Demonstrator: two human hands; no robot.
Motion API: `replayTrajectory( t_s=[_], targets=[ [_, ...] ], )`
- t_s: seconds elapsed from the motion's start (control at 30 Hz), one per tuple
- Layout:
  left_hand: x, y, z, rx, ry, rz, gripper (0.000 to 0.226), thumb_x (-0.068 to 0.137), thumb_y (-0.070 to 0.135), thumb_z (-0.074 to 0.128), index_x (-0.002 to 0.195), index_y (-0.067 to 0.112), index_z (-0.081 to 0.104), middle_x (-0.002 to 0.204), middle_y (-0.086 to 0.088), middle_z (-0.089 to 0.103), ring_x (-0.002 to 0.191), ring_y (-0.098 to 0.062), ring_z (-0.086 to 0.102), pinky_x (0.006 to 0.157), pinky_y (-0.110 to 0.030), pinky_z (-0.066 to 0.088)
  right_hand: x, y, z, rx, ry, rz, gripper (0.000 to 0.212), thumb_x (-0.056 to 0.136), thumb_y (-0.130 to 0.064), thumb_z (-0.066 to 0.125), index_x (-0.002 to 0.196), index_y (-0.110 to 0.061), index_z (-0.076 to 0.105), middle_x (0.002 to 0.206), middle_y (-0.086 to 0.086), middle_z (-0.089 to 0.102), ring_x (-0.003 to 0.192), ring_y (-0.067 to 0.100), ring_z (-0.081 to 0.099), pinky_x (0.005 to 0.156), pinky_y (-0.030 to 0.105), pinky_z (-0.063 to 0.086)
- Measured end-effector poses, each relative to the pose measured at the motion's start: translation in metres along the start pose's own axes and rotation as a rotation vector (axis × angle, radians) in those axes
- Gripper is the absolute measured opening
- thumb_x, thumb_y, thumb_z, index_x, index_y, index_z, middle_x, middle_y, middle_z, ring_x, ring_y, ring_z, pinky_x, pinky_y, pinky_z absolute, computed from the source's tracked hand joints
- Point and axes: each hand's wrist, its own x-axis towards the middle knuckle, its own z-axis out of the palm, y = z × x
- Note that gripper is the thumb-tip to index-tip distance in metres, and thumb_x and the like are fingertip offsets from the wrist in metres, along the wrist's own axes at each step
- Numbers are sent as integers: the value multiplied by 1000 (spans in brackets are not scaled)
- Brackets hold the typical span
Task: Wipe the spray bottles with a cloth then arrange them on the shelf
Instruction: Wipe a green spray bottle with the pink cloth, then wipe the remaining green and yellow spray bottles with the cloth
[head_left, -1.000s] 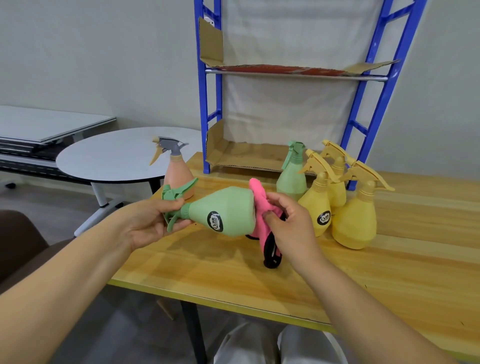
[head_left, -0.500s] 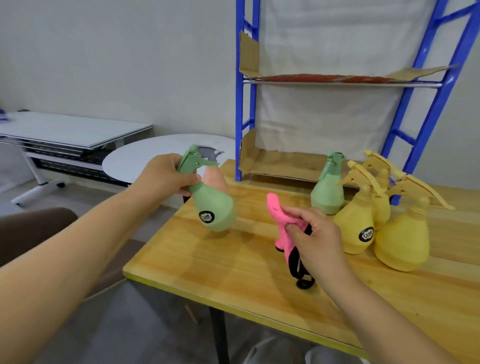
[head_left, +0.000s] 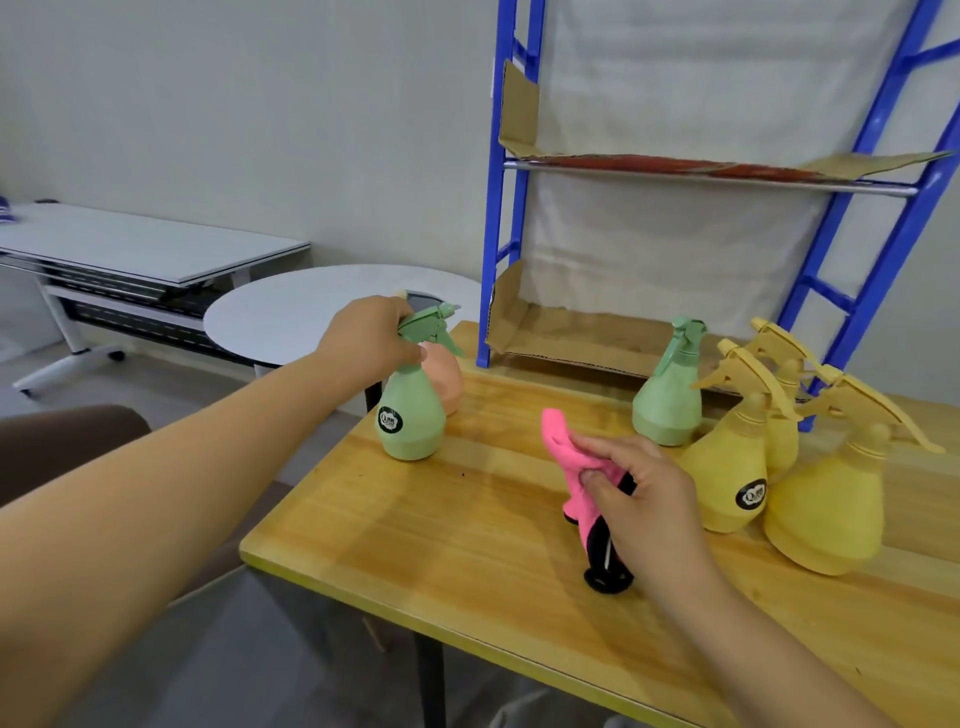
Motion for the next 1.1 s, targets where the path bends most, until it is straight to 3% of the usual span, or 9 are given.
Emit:
replayTrajectory(
  t_s=[0.13, 0.23, 0.33, 0.47, 0.67, 0.87, 0.97, 1.1],
  targets=[
    [1, -1, 8, 56, 47, -10, 20, 76, 21, 68, 92, 13, 59, 83, -7, 61, 78, -25, 54, 54, -27, 32, 2, 1, 0, -7, -8, -5, 38, 83, 1, 63, 107, -27, 69, 90, -10, 57, 83, -9, 50, 71, 1, 37],
    [-2, 3, 10, 141, 107, 10, 43, 75, 22, 69, 115, 15, 56, 105, -8, 62, 97, -28, 54, 71, -34, 42, 2, 2, -2, 7, -3, -4, 38, 83, 2, 62, 106, -28, 69, 86, -10, 55, 80, -8, 50, 71, 3, 38],
    [-5, 21, 9, 249, 226, 144, 59, 75, 22, 69, 129, 12, 48, 126, -10, 53, 119, -31, 42, 93, -38, 36, 1, 2, -6, 7, 1, -15, 45, 84, 0, 62, 102, -40, 65, 89, -14, 55, 85, -6, 51, 74, 7, 42],
    [-13, 75, 15, 176, 218, 375, 58, 80, 23, 66, 133, 14, 45, 130, -7, 52, 124, -27, 37, 102, -35, 31, -8, 4, -19, 10, 17, -37, 49, 84, 0, 62, 101, -45, 62, 90, -16, 55, 87, -5, 52, 75, 7, 42],
    [-20, 165, 49, 22, 124, 650, 42, 94, 23, 49, 135, 18, 44, 134, -1, 51, 126, -19, 35, 101, -29, 29, -25, 12, -61, 11, 105, -44, 51, 82, 4, 63, 99, -44, 63, 89, -15, 56, 86, -4, 53, 75, 5, 39],
    [-10, 226, 86, 237, -45, 889, 53, 89, 9, 50, 139, 20, 38, 144, 2, 39, 131, -21, 30, 103, -39, 35, -44, 21, -103, -4, 148, -39, 52, 81, 6, 63, 99, -43, 64, 88, -10, 57, 84, 1, 54, 71, 7, 42],
    [-8, 231, 94, 356, -32, 892, 50, 90, 12, 49, 138, 21, 38, 139, 1, 43, 132, -22, 28, 100, -36, 31, -51, 26, -121, -43, 172, -45, 49, 81, 7, 64, 104, -36, 66, 89, -12, 58, 85, 0, 55, 72, 7, 42],
    [-8, 221, 89, 332, 9, 816, 30, 91, 26, 51, 120, 18, 53, 116, -5, 54, 115, -25, 39, 92, -34, 33, -56, 29, -137, -38, 231, -28, 48, 80, 7, 64, 103, -35, 67, 87, -12, 57, 83, -2, 54, 73, 7, 42]
  ],
)
